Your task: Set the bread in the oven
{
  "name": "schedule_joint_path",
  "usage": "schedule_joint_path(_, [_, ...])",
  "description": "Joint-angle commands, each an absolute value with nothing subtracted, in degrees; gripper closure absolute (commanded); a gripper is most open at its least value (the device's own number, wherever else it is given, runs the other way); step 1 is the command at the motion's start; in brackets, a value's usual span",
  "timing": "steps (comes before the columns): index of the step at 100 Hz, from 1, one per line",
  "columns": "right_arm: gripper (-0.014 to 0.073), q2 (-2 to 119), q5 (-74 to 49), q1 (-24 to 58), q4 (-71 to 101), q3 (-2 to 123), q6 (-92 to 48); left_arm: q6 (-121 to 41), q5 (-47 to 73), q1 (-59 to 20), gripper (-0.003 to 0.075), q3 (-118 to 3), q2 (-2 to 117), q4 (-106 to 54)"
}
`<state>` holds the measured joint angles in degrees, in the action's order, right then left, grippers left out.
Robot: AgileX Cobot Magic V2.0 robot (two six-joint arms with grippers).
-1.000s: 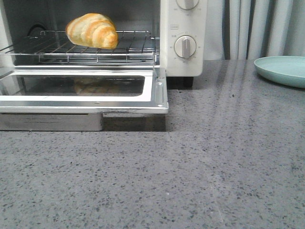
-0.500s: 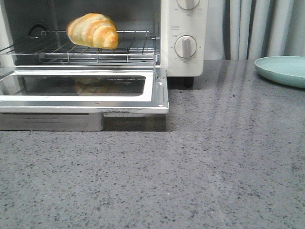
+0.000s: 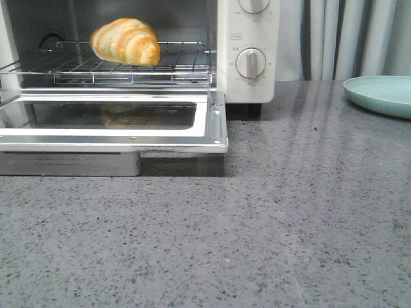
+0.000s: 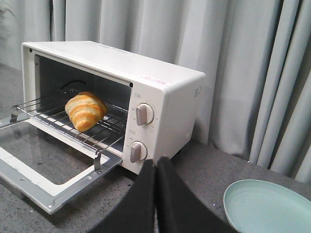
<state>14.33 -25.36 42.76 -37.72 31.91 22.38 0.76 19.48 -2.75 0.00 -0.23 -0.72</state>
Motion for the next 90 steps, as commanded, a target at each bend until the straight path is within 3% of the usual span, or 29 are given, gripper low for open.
schedule_joint_path(1, [0.0662,14.83,-21.79,42.53,-39.45,33.22,22.6,1.57,17.3,-2.41,0.0741,1.3,-1.89,-1.33])
schedule_joint_path(90, [0.0662,14.83,-23.13,42.53,-39.61,33.18,22.6,1.57,17.4,-2.41,0.0741,1.3,-1.89,-1.33])
